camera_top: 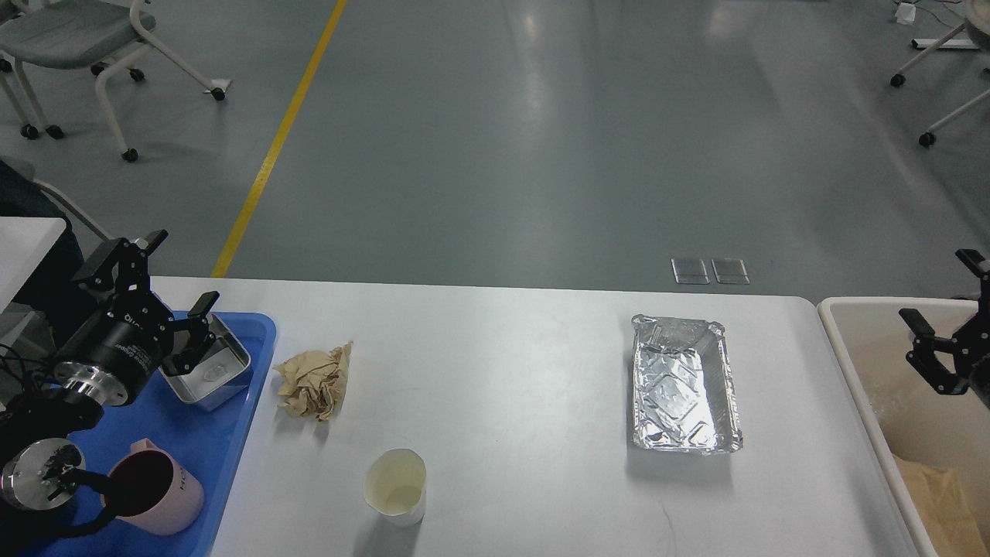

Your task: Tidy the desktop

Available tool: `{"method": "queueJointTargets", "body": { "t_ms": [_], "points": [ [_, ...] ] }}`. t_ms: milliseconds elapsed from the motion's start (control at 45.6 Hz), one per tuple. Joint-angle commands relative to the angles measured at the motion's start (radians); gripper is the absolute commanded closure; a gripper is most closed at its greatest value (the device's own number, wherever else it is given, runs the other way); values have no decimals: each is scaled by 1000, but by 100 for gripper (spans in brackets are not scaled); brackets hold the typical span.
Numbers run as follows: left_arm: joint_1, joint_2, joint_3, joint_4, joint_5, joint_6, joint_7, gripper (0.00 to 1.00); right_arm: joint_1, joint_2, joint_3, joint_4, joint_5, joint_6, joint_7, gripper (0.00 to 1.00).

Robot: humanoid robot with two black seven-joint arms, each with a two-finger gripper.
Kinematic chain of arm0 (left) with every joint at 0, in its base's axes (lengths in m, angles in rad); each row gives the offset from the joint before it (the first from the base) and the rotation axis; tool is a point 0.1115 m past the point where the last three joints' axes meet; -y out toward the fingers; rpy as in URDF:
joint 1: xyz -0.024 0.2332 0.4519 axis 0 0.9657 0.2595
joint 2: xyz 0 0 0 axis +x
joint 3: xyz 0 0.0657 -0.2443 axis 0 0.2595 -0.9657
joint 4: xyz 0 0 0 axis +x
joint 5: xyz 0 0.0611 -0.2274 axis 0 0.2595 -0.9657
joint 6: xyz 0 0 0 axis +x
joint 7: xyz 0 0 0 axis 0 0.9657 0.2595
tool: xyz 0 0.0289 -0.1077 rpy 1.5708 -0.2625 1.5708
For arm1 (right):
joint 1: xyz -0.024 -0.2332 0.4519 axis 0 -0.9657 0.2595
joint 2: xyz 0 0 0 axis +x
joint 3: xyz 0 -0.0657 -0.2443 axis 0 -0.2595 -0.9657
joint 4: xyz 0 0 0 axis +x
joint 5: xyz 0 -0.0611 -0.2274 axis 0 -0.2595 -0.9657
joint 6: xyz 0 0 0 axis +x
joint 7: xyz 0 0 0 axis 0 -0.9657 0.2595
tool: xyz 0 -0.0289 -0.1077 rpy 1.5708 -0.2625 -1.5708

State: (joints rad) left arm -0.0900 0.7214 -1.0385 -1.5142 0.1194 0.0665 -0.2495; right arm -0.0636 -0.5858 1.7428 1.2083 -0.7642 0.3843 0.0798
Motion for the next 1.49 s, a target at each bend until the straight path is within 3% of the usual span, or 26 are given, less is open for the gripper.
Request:
{"method": "queueJointTargets", "body": {
  "t_ms": [0,153,482,613,679,854,1052,1139,1468],
  "points": [
    [67,-45,-100,12,0,-56,6,3,18,-61,1,4,-84,1,5,0],
    [105,-76,-166,17,0,-109,4,3,54,-114,18,62,-231,-2,50,0],
    [194,-140,-288,19,0,-142,6,3,-16,-342,21,158,-438,10,60,0],
    [199,-140,-298,42,2,-140,-1,3,-30,-431,21,180,-542,10,164,0],
    [196,-143,-304,60,6,-142,-2,3,-30,-477,20,181,-615,10,181,0],
    [188,-174,-305,63,13,-140,-5,3,-56,-604,-17,178,-656,15,178,0],
    [184,-181,-305,75,11,-174,-43,3,-127,-776,-78,171,-667,10,179,0],
    [182,-182,-305,97,11,-229,-45,3,-127,-793,-81,175,-710,10,179,0],
    [177,-185,-301,111,9,-235,-45,3,-133,-773,-88,220,-989,-36,182,0]
  ]
}}
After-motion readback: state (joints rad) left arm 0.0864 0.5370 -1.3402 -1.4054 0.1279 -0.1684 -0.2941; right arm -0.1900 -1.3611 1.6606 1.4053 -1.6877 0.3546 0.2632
